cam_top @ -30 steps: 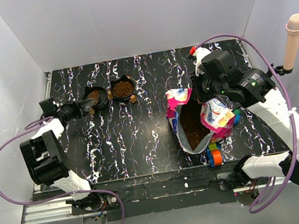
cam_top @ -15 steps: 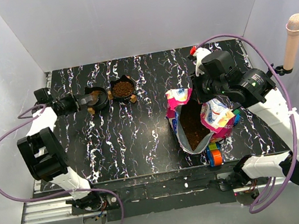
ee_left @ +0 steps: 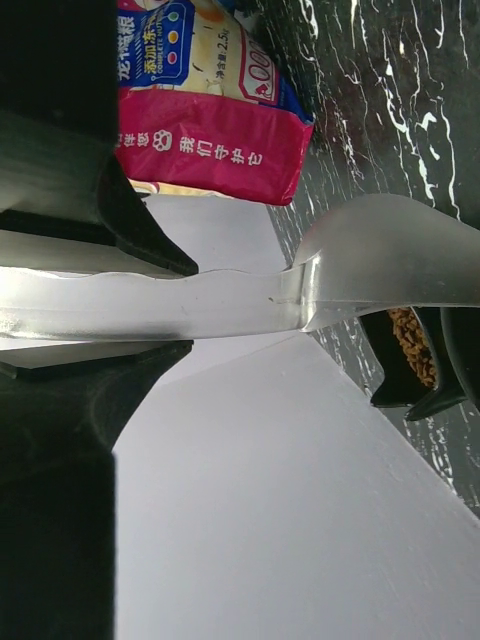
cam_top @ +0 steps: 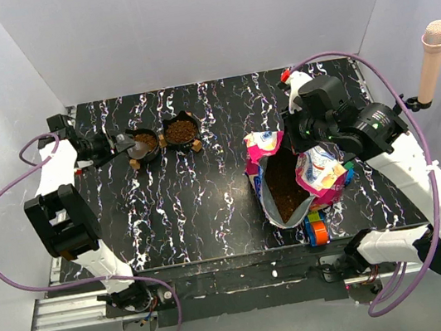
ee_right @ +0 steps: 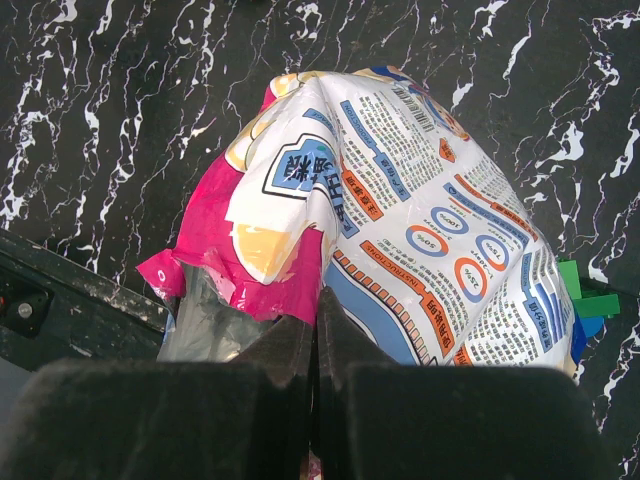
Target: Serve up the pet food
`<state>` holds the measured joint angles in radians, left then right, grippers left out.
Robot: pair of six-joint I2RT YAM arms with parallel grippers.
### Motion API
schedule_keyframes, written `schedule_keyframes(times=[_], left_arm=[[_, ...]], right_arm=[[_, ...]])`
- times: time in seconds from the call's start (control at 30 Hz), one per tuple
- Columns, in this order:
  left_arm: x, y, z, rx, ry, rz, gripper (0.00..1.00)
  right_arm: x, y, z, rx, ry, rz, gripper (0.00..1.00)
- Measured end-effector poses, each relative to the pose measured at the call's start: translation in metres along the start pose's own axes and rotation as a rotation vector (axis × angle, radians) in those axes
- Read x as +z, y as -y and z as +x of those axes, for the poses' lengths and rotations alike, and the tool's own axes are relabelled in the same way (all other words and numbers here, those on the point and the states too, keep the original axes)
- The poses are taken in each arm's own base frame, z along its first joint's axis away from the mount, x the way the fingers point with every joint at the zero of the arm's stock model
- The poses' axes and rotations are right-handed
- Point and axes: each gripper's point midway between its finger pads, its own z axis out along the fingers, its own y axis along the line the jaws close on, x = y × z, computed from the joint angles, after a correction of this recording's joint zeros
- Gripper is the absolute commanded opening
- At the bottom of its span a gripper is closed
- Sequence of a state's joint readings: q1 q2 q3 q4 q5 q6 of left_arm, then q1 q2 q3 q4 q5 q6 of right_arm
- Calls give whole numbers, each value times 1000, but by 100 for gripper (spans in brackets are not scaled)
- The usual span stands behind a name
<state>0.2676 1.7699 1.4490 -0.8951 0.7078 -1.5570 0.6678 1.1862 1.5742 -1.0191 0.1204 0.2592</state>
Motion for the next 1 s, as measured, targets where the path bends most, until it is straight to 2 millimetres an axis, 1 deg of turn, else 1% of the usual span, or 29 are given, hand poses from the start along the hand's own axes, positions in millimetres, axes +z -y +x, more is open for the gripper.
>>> schedule_keyframes(times=[0.3,0.5,0.6,0.77,0.9,1.0], left_arm=[[-6,4,-1,-95,53,-43,0],[-11,15,1,-130,85,-47,0],[-16,22,6,-132,93,-44,0],[-24,33,20,-97,88,-16,0],[-19,28,21,-95,86,-32,0],[-11,15,17,-111,86,-67,0]], right_arm=[[0,-1,0,0,-1,-3,1],[0,-1,0,0,-1,-6,1],[0,-2,0,0,-2,-10,1],[0,-3,1,3,-3,-14,1],[0,-3,1,3,-5,-17,1],[0,-3,1,3,-5,-18,1]])
